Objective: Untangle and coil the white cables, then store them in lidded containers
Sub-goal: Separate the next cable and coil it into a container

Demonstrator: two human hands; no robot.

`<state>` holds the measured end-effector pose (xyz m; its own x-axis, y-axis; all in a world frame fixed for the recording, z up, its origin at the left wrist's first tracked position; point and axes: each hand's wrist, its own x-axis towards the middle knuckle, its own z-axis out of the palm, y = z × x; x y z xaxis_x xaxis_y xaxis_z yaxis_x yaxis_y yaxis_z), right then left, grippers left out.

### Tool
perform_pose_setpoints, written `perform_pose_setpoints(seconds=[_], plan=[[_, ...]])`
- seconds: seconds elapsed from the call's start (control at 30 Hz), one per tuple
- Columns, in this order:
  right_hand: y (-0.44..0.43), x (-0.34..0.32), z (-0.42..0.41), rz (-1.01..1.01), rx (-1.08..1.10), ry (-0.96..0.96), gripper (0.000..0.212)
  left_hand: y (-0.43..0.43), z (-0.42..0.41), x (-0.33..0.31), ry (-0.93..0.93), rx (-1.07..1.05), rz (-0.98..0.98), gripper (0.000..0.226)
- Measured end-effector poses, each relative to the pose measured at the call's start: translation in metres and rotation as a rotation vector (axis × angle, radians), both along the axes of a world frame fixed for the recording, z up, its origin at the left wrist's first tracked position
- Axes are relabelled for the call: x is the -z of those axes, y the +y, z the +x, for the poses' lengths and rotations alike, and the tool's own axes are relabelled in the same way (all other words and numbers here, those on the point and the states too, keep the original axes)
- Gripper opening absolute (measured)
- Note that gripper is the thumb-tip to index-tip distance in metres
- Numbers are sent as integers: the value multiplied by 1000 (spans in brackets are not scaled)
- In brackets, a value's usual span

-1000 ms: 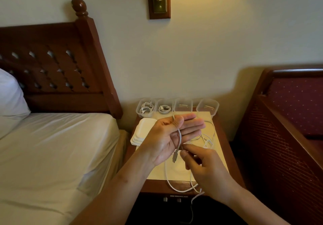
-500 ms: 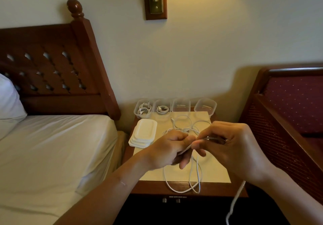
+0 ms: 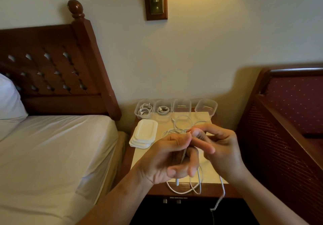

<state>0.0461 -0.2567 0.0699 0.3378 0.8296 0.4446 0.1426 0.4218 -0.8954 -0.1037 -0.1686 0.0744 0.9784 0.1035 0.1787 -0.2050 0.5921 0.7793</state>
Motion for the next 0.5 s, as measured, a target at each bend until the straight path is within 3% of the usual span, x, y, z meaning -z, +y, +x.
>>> perform_pose_setpoints(seconds=[0.13,0.33,0.4,0.5], plan=[[1,16,-17,-110,29,-72,32,-1,6,-3,-93,-89,-21,42],[-6,29,-25,-273,0,-485,28,13,7,-11,-9,-350,-79,36],[-9,29,-25,-277,-32,-610,20,16,9,-12,83,-469,40,35],[-14,23,-25,-268,14,-853,19,16,10,-10,273,-587,444,30]])
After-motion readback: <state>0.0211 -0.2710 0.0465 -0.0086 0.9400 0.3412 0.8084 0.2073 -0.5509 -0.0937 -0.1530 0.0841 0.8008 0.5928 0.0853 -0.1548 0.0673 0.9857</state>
